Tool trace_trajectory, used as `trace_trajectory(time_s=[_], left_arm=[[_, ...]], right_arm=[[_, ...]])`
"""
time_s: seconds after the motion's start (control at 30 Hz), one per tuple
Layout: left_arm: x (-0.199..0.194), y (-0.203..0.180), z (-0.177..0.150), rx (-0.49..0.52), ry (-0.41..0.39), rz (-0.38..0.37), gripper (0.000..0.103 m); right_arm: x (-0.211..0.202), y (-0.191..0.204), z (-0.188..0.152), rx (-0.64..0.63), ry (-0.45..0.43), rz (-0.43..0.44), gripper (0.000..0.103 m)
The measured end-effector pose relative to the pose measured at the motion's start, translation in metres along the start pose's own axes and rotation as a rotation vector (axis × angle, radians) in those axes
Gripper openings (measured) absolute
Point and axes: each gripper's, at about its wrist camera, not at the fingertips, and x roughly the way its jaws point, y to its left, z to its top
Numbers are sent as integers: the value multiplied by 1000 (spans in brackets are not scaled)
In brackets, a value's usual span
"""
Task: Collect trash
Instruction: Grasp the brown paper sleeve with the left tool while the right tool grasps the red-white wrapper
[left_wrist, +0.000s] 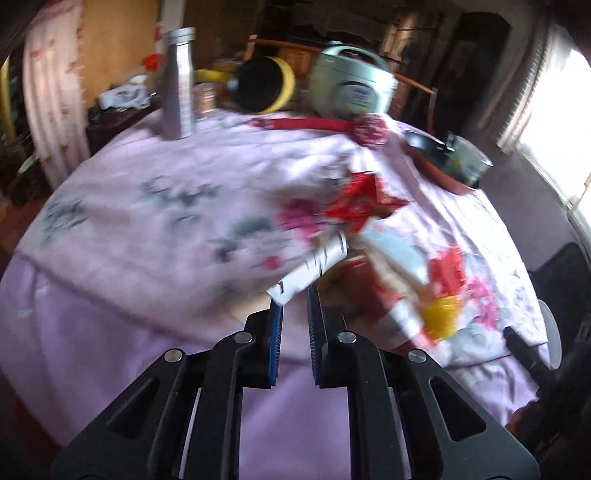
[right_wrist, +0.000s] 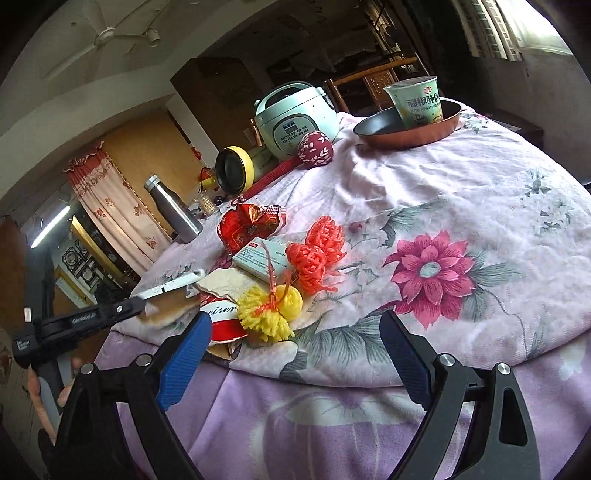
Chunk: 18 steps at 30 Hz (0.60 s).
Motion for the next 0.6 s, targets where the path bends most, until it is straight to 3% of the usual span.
trace_trajectory(time_s=[0.13,0.2,0.27,0.37,0.47,0.6], left_arm=[[0,36,-21,-72,44,-15,17],[1,42,-30,-77,54,-8,26],[1,46,-35,-70,50,9,50],[2,41,-33,-35,14,59,76],[11,25,-26,38,-8,107,84],[38,2,-14,142,9,145,87]], right_arm=[[0,3,0,-12,1,-16,91],[1,5,0,-22,1,-29,91],[1,7,0,-33,3,-41,91],[2,8,0,-41,7,-47,91],[3,7,0,-36,8,-46,91],[5,6,0,-29,19,-37,91]])
